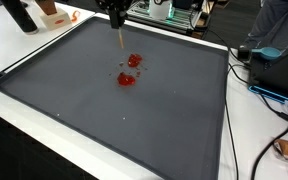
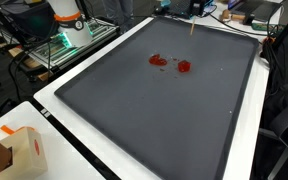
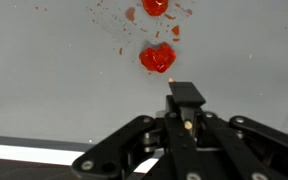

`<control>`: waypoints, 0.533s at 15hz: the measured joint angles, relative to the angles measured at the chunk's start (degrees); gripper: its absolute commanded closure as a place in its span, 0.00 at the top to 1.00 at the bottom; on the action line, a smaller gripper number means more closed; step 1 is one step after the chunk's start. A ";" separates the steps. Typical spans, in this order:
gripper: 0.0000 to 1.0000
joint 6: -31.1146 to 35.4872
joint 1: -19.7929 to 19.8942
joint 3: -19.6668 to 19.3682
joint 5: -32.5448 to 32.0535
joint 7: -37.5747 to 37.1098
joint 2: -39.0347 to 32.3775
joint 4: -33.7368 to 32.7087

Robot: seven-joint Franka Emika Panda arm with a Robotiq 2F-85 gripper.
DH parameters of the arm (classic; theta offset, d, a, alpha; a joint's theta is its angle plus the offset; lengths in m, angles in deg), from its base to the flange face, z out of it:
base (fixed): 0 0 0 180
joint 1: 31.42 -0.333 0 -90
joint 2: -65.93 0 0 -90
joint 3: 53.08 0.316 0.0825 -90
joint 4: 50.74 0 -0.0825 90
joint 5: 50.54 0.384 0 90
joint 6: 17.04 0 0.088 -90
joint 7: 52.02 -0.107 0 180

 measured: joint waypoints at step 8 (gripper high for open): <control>0.03 9.36 4.46 2.85 19.18 20.06 -5.62 0.20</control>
